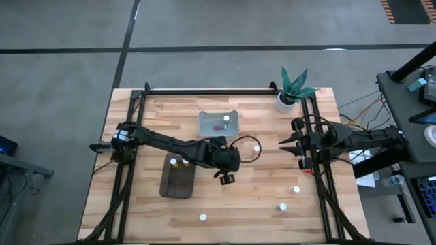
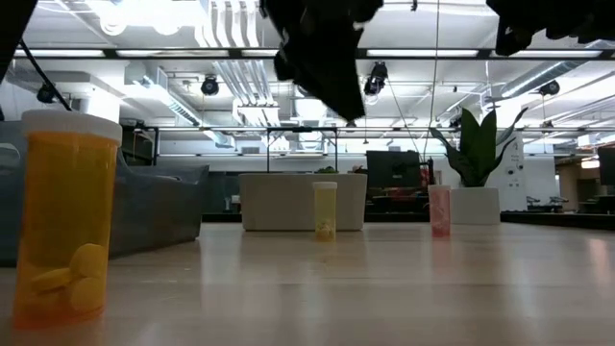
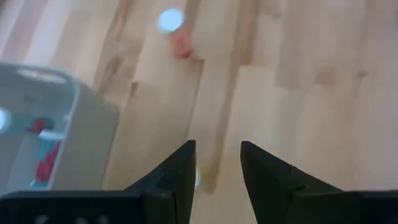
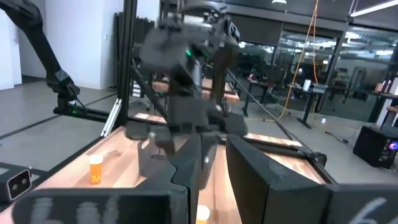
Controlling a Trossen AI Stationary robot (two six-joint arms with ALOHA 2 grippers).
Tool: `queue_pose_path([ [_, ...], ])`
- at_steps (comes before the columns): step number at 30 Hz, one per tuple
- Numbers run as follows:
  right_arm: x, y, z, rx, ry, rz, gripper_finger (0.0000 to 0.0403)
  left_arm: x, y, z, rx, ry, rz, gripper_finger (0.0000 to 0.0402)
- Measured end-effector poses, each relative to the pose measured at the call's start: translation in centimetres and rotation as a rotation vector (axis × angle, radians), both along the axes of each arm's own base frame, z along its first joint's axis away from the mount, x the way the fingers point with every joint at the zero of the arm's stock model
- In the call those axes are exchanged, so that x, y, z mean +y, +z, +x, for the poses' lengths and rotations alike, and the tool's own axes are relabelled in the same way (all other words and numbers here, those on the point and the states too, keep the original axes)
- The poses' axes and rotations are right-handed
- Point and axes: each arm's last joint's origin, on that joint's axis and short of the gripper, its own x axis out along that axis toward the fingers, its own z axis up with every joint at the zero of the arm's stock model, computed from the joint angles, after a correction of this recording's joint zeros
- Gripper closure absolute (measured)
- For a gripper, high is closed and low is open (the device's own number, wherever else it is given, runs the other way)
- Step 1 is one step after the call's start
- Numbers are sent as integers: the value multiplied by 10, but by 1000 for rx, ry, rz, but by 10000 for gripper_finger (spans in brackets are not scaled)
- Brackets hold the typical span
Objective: Pick and place medicine bottles into bin by pill shape (circle, oval)
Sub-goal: Put the yellow tablet bottle into the black bin
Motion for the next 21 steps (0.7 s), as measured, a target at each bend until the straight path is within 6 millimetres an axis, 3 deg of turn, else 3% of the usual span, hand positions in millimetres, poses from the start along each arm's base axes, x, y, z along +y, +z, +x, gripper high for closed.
queue_pose_path([
  [5,0,-1,0,6,0,-1,335,11,-3,-1,45,1,17,265],
  [14,0,-1,0,13,-1,-5,335,13,-14,-5,97,-39,46,181],
  [21,0,-1,0,13,-2,-7,335,20,-38,-5,74,-24,42,171],
])
